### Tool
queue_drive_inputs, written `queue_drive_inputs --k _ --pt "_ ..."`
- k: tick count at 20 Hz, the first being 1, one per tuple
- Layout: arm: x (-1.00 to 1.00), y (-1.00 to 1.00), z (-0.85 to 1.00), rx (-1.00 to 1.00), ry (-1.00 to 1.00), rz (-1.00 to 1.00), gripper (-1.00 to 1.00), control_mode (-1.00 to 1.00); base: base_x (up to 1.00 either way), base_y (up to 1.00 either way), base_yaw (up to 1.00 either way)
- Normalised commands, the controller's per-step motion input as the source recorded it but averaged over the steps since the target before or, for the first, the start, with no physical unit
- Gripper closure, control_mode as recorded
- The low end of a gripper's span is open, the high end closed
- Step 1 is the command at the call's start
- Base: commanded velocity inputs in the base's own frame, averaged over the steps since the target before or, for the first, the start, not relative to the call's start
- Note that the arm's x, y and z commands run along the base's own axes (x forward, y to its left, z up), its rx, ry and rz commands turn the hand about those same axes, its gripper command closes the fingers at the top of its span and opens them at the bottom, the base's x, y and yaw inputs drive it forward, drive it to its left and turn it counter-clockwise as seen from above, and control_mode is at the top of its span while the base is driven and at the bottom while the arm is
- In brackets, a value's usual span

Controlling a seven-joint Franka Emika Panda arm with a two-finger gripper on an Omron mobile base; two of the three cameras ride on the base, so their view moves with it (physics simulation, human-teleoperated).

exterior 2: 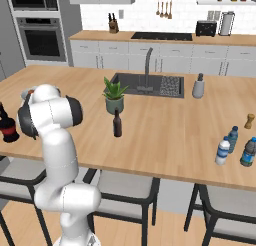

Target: Move the plastic bottles in the middle to the plastics group, and the glass bottles in the middle to the glass group.

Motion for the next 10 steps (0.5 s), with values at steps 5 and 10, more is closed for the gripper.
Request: queue_drive_inputs --k 5,10 --pt "0.0 0.0 0.0 0.0 0.0 0.0 1.0 -1.0 0.0 0.0 0.0" --pt "0.0 0.0 0.0 0.0 0.0 0.0 -1.0 -1.0 0.0 0.0 0.0"
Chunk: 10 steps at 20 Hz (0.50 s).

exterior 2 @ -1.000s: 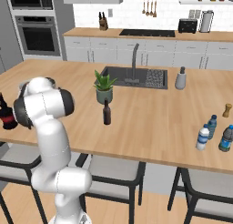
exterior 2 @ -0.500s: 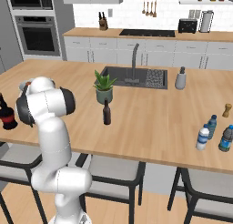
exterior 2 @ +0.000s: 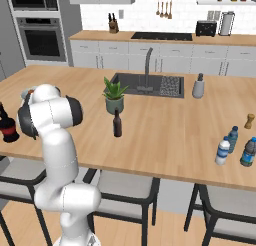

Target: Move the plastic bottles in the middle to the plastics group, and the glass bottles in the middle to the glass group.

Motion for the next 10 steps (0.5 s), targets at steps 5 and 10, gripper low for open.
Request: queue_drive_inputs --k 5,10 --pt "0.0 0.0 0.02 0.0 -0.02 0.0 -1.0 -1.0 0.0 0.0 0.0" --pt "-0.02 0.0 0.15 -0.02 -0.02 0.0 -1.0 -1.0 0.0 0.0 0.0"
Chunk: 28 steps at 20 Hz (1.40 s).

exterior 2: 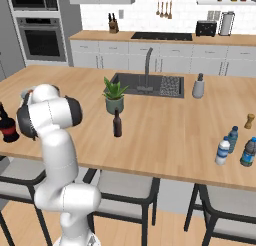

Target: Move the plastic bottles in the middle to the plastics group, and the glass bottles in the middle to the glass group.

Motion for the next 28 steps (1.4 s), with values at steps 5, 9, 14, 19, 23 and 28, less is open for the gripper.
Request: queue_drive_inputs --k 5,9,14,19,23,28 --pt "-0.53 -0.29 0.24 -0.01 -0.03 -0.05 -1.0 -1.0 0.0 0.0 0.0" --pt "-0.78 -0.64 0.3 0.0 -0.01 -0.12 -1.0 -1.0 0.0 0.0 0.0" --pt "-0.56 -0.84 0.52 0.0 0.0 -0.13 -1.0 -1.0 0.0 0.0 0.0" --pt "-0.21 -0.88 0.71 0.0 0.0 -0.16 -1.0 -1.0 0.0 0.0 0.0" --pt "-0.11 -0.97 0.38 0.0 0.0 -0.26 -1.0 -1.0 0.0 0.0 0.0" --pt "-0.16 -1.0 0.1 0.0 0.0 -0.31 -1.0 -1.0 0.0 0.0 0.0"
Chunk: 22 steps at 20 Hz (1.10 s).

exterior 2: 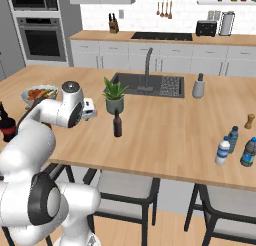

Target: Move the plastic bottles in the middle to the plastics group, and the glass bottles in the middle to the glass group.

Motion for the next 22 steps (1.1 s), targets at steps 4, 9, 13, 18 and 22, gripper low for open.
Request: queue_drive_inputs --k 4,9,13,18,22 --pt "-0.11 -0.85 0.05 -0.01 0.0 -0.3 -1.0 -1.0 0.0 0.0 0.0" --pt "0.05 -0.36 0.0 0.01 0.0 -0.16 -1.0 -1.0 0.0 0.0 0.0" --pt "0.04 -0.47 0.0 0.09 0.0 -0.04 -1.0 -1.0 0.0 0.0 0.0" --pt "0.34 -0.59 0.0 0.02 0.0 0.0 -1.0 -1.0 0.0 0.0 0.0" --pt "0.58 -0.25 0.0 0.0 0.03 0.0 -1.0 -1.0 0.0 0.0 0.0"
